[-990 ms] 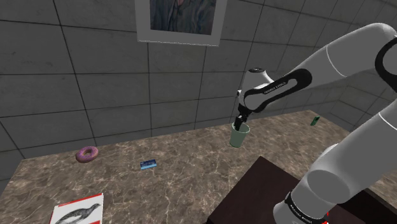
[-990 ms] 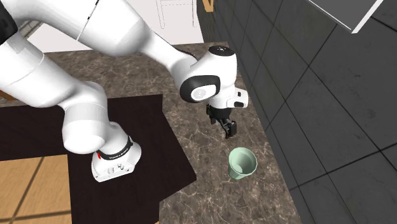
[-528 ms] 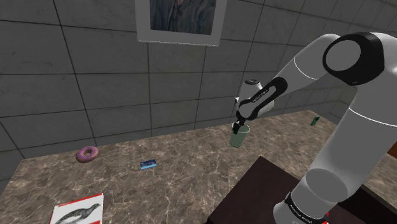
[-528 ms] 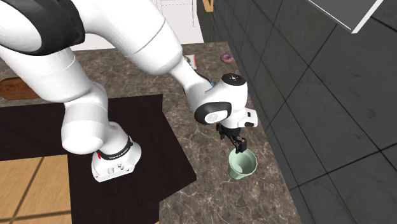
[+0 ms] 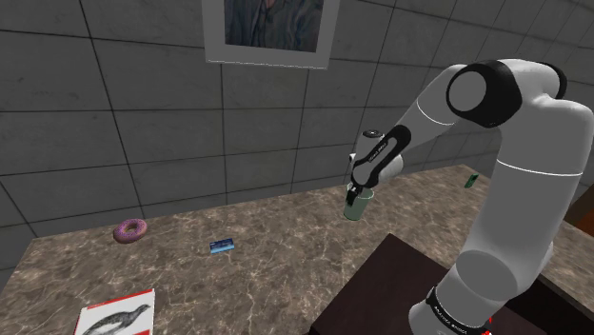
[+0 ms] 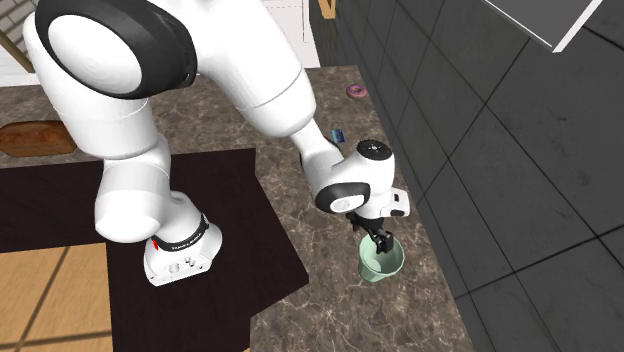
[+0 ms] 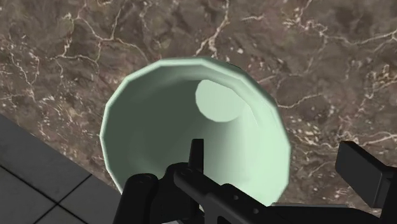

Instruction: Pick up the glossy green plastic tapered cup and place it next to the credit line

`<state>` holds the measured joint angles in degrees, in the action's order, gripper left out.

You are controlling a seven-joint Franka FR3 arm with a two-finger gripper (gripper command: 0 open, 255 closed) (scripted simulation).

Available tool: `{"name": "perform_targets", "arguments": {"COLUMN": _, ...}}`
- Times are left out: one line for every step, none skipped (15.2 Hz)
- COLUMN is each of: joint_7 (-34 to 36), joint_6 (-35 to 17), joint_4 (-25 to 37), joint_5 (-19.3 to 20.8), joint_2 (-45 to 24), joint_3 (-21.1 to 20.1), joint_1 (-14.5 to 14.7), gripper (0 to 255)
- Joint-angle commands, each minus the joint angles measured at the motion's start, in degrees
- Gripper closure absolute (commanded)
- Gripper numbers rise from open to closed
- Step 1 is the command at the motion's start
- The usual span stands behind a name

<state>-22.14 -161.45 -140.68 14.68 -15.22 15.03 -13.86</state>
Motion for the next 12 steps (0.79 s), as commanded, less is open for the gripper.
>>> {"name": "perform_targets", "arguments": {"joint_7": -0.1, "joint_6": -1.8, "joint_4": 0.6, "joint_5": -0.3, "joint_2": -2.4, "joint_3": -0.2, "joint_1": -0.3, "gripper": 0}}
{"name": "perform_targets", "arguments": {"joint_7": -0.1, "joint_6": -1.8, "joint_4": 0.6, "joint_5": -0.3, "joint_2": -2.4, "joint_3": -0.2, "joint_1": -0.3, "gripper": 0}}
{"name": "perform_targets", "arguments": {"joint_7": -0.1, "joint_6": -1.8, "joint_4": 0.6, "joint_5": -0.3, "joint_2": -2.4, "joint_3": -0.2, "joint_1": -0.3, "gripper": 0}}
{"name": "perform_targets", "arguments": {"joint_7": -0.1, "joint_6": -1.8, "joint_4": 0.6, "joint_5": -0.3, "joint_2": -2.4, "joint_3": -0.2, "joint_1": -0.3, "gripper": 0}}
{"name": "perform_targets", "arguments": {"joint_7": -0.1, "joint_6": -1.8, "joint_4": 0.6, "joint_5": -0.3, "joint_2": -2.4, "joint_3": -0.2, "joint_1": -0.3, "gripper": 0}}
{"name": "perform_targets", "arguments": {"joint_7": -0.1, "joint_6": -1.8, "joint_4": 0.6, "joint_5": -0.3, "joint_2": -2.4, "joint_3": -0.2, "joint_1": -0.3, "gripper": 0}}
{"name": "perform_targets", "arguments": {"joint_7": -0.1, "joint_6": -1.8, "joint_4": 0.6, "joint_5": -0.3, "joint_2": -2.4, "joint_3": -0.2, "joint_1": -0.3, "gripper": 0}}
{"name": "perform_targets", "arguments": {"joint_7": -0.1, "joint_6": -1.8, "joint_4": 0.6, "joint_5": -0.3, "joint_2": -2.4, "joint_3": -0.2, "joint_1": -0.3, "gripper": 0}}
{"name": "perform_targets", "arguments": {"joint_7": -0.1, "joint_6": -1.8, "joint_4": 0.6, "joint_5": -0.3, "joint_2": -2.4, "joint_3": -0.2, "joint_1": -0.3, "gripper": 0}}
{"name": "perform_targets", "arguments": {"joint_7": -0.1, "joint_6": -1.8, "joint_4": 0.6, "joint_5": -0.3, "joint_2": -2.4, "joint_3": -0.2, "joint_1": -0.3, "gripper": 255}}
{"name": "perform_targets", "arguments": {"joint_7": -0.1, "joint_6": -1.8, "joint_4": 0.6, "joint_5": -0.3, "joint_2": -2.4, "joint_3": -0.2, "joint_1": -0.3, "gripper": 255}}
{"name": "perform_targets", "arguments": {"joint_7": -0.1, "joint_6": -1.8, "joint_4": 0.6, "joint_5": -0.3, "joint_2": -2.4, "joint_3": -0.2, "joint_1": -0.3, "gripper": 255}}
